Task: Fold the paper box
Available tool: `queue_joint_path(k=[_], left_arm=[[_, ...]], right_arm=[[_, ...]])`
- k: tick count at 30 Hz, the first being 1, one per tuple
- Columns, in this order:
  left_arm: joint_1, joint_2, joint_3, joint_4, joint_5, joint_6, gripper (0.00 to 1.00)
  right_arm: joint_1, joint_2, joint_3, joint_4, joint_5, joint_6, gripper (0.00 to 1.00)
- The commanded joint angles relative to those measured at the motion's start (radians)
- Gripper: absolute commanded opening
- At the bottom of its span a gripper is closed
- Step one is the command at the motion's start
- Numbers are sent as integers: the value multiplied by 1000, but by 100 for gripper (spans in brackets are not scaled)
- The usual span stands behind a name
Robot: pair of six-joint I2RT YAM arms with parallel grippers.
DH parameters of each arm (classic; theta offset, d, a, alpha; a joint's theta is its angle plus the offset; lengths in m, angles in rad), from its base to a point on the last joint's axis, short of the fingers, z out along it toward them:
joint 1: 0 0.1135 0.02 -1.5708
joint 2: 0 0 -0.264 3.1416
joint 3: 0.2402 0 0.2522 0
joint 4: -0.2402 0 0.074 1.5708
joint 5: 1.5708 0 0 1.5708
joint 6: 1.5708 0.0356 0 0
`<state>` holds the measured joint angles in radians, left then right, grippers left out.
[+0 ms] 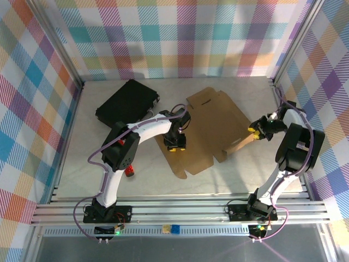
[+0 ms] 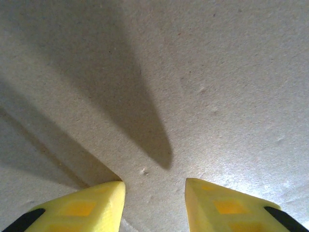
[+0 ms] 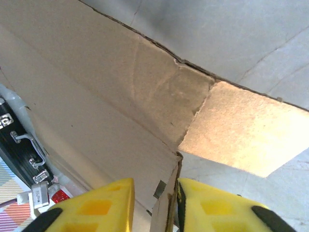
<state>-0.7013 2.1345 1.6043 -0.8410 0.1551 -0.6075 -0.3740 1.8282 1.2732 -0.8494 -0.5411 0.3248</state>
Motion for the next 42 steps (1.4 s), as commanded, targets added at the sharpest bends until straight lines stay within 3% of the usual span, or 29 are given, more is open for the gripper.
queue_joint_path(k=[1,9,14,17,22,28,36,42], left_arm=[[11,72,-2,3,-26,22,39],[12,58,6,-2,-34,23,39],[11,25,53,-13,-35,14,42],[11,-5,112,-38,-36,-11,53],[11,-95,254,-65,-53,-105,64],[20,-167,486,-63,-74,-222,71],[56,-303,514,156,-54,-306,74],[134,-430,363,318,-12,-394,74]], right_arm=[[12,-35,-37,-52,-32,15,24],[12,-134,-69,-42,32,48,0],[32,-224,-58,-14,55,122,0],[71,-279,-10,-17,125,167,0],[166,-346,132,-28,269,208,0],[282,-369,367,-12,441,221,0],[498,-413,552,195,701,3,0],[689,-374,636,298,705,-308,0]])
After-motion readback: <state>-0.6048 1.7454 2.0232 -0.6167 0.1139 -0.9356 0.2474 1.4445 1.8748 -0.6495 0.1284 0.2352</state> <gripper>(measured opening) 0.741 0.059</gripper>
